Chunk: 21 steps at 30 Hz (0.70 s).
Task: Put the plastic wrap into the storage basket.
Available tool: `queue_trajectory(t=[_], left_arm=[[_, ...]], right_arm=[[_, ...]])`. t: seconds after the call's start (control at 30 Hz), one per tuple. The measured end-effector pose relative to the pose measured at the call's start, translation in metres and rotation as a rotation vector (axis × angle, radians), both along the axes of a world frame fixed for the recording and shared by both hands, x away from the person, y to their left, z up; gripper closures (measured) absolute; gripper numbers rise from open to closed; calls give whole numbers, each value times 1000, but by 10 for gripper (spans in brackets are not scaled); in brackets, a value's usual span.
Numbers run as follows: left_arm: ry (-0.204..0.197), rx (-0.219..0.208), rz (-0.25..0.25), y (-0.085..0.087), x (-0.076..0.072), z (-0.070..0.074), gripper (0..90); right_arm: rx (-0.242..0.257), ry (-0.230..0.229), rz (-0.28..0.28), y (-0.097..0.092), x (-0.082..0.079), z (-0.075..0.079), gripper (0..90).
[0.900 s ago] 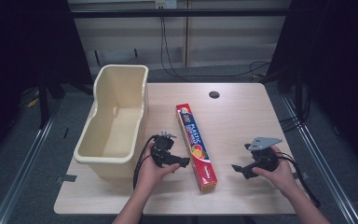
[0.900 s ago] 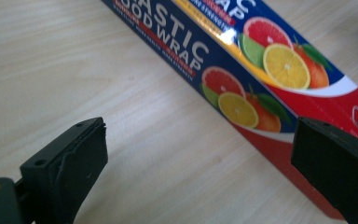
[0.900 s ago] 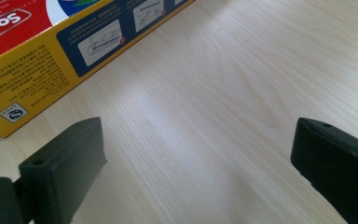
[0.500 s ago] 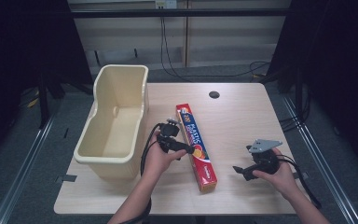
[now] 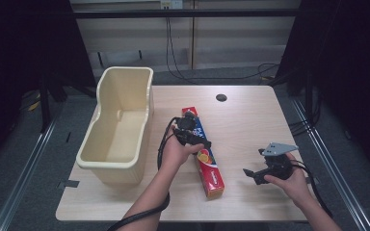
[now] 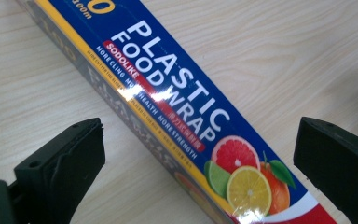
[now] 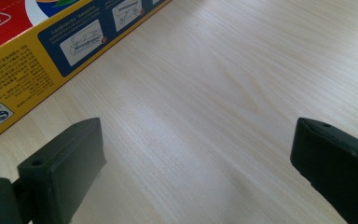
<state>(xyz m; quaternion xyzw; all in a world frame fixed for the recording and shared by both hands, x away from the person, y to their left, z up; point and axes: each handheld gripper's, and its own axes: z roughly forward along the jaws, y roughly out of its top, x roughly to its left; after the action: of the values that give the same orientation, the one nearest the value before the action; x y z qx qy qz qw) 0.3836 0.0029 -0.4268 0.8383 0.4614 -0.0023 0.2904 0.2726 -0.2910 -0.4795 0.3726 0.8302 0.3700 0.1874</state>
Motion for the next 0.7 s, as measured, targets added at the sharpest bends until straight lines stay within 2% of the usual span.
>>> queue_trajectory(t=[0.07,0.13,0.23,0.33,0.37,0.4,0.43,0.5,0.53,0.67,0.7], left_arm=[[15,-10,12,-3,2,-1,3],[17,3,20,-5,3,-3,3],[23,-4,42,-8,6,-8,12],[34,-5,77,-11,8,-14,13],[26,10,82,-11,9,-16,14],[29,-5,102,-13,10,-18,14],[40,-1,108,-14,11,-20,14],[50,9,103,-15,14,-22,14],[40,11,104,-16,15,-24,14],[65,29,112,-17,18,-30,15],[71,19,132,-19,18,-32,15]], right_arm=[[-1,-5,4,0,0,0,26],[3,-13,0,-1,0,2,27],[9,-18,-5,0,-1,3,29],[5,-25,1,2,-1,4,33],[5,-22,1,2,-1,4,33],[6,-22,-2,3,-1,4,34],[8,-22,8,3,-1,4,33],[5,-25,11,4,0,4,33],[9,-28,16,4,1,4,33],[11,-25,16,4,3,4,32],[8,-25,18,4,3,4,32]])
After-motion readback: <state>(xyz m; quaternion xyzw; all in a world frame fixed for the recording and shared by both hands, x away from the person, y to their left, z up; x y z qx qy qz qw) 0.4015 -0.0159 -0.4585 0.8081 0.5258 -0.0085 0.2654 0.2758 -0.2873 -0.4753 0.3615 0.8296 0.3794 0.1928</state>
